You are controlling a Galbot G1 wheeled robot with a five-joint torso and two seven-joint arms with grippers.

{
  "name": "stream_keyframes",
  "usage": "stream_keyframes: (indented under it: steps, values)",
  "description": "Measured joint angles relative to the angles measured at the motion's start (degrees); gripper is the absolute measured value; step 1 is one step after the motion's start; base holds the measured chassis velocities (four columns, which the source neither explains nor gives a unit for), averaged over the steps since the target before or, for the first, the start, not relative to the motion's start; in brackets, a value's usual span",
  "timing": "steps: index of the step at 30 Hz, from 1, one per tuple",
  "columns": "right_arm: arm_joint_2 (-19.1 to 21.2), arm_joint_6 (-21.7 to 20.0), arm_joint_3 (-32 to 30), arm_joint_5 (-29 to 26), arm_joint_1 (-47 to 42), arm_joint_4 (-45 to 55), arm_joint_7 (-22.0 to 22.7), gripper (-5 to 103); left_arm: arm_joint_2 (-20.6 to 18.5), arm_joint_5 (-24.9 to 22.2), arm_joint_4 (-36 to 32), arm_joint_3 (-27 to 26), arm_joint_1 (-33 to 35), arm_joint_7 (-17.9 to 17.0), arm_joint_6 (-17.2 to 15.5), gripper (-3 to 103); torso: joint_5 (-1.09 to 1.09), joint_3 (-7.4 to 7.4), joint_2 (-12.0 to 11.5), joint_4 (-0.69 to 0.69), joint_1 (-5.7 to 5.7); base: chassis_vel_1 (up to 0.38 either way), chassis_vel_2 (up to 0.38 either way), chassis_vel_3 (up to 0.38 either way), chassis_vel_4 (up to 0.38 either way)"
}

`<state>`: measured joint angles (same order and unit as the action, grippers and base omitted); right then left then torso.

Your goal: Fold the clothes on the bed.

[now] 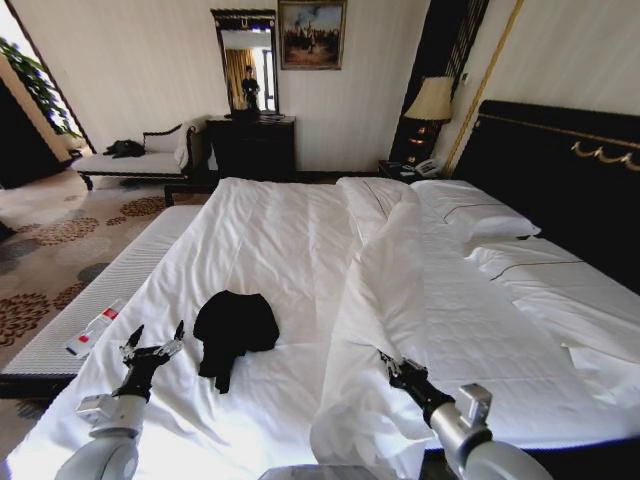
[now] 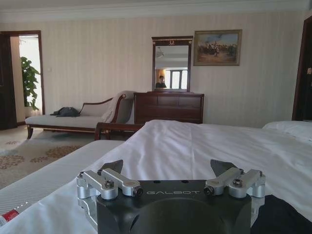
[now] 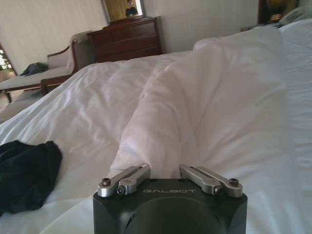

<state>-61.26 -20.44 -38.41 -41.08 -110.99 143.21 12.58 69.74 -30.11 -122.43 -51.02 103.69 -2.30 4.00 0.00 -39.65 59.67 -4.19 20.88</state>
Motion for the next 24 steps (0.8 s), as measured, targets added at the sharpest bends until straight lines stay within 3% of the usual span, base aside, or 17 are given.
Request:
stream_keyframes:
  steps: [5,15,20,24]
  values:
    - [-7.7,-0.1,-8.4,-3.3,1.5,-0.9,0.4,2,0.9,-0.9,0.2,-1.4,0.5,0.0,0.5,100,0.00,0.00,0.0,-0.02,0.00,0.000,0.000,0.000,0.000]
    - [-9.7,0.3,-19.4,-6.0,1.5,-6.5,0.0,2,2.4,-1.3,-0.3,-2.7,1.5,0.1,1.1,100,0.01,0.00,0.0,-0.01,0.00,0.000,0.000,0.000,0.000]
    - [-12.3,3.4,-24.0,0.0,1.6,-11.7,-1.5,2,2.8,-1.3,-0.1,-2.8,1.6,0.0,1.1,100,0.01,0.00,0.0,0.00,0.00,0.000,0.000,0.000,0.000]
    - [-13.8,4.9,-27.8,-0.1,1.6,-14.9,-1.6,2,2.9,-1.3,0.4,-2.8,1.6,0.0,1.1,100,0.02,0.00,0.0,-0.02,0.00,0.000,0.000,0.000,0.000]
